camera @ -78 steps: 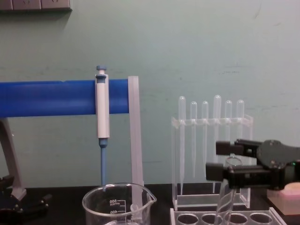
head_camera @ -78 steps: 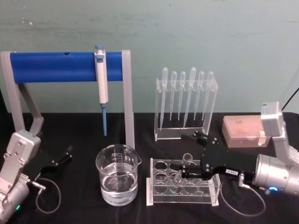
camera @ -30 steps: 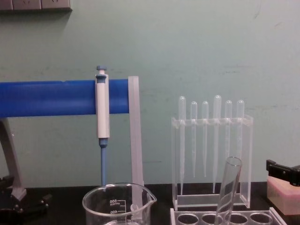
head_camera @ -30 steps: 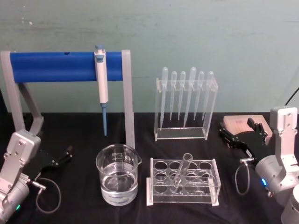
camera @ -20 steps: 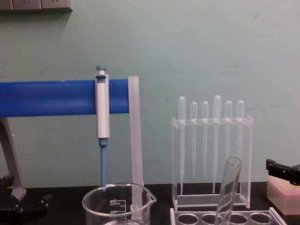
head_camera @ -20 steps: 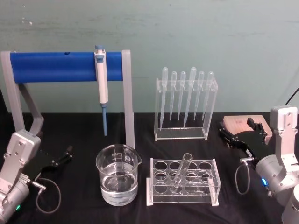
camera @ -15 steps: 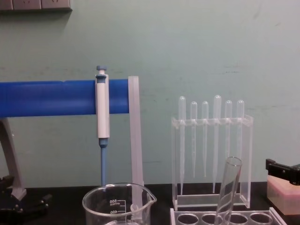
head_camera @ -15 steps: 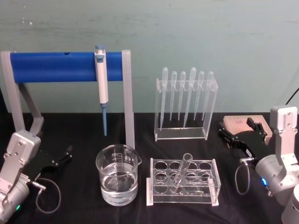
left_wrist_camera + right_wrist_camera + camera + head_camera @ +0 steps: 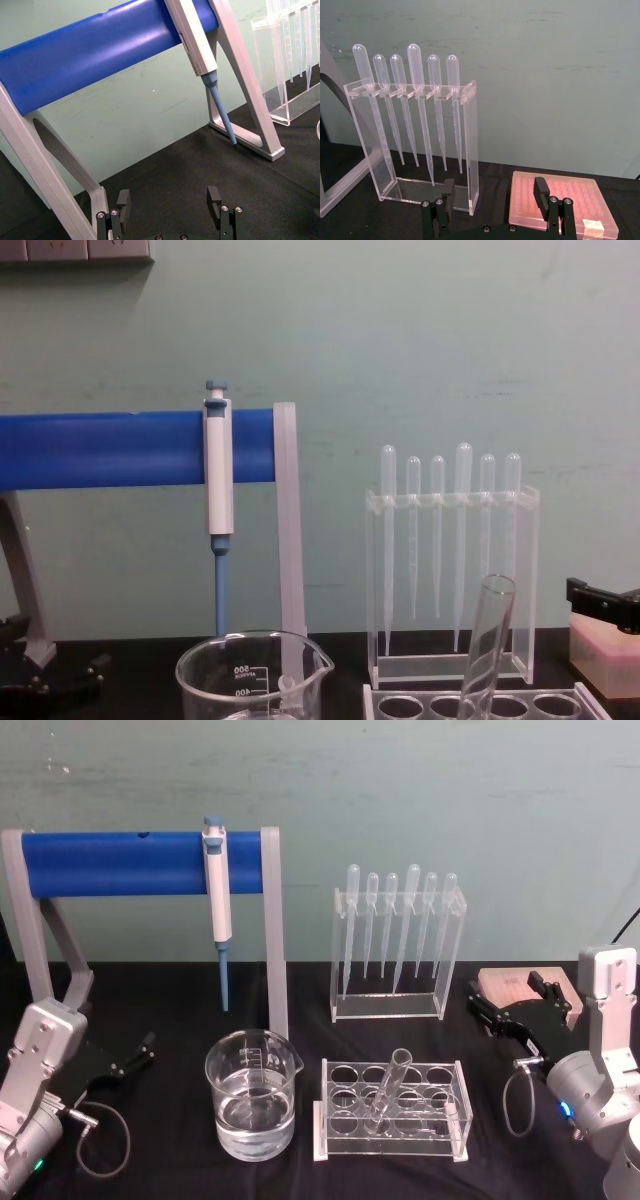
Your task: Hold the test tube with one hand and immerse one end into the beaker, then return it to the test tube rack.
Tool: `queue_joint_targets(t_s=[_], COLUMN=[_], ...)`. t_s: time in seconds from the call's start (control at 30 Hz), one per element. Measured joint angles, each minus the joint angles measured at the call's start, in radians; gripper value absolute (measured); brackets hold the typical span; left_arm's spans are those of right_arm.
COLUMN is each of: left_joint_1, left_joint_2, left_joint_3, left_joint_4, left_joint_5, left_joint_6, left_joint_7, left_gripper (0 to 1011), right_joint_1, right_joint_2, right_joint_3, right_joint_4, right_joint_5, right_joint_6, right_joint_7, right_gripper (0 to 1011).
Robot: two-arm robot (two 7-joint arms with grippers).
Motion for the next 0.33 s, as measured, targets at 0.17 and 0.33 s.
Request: queue_joint_targets(t_s=[0.17,0.33], left_joint_1=[0.0,0.0], left_joint_2=[0.0,0.0], left_joint_3=[0.0,0.0], left_joint_4=[0.0,0.0], left_joint_5=[0.0,0.0], left_joint_6=[0.0,0.0], left_joint_7=[0.0,0.0], left_gripper=[1000,1000], right_joint_1=[0.0,0.0], right_joint_2=[0.0,0.001], right_joint_3=[0.0,0.0], right_joint_4=[0.0,0.0], right_joint_5=[0.0,0.001], right_joint_6=[0.0,0.0], right_joint_7=[0.0,0.001], right_gripper=[1000,1002])
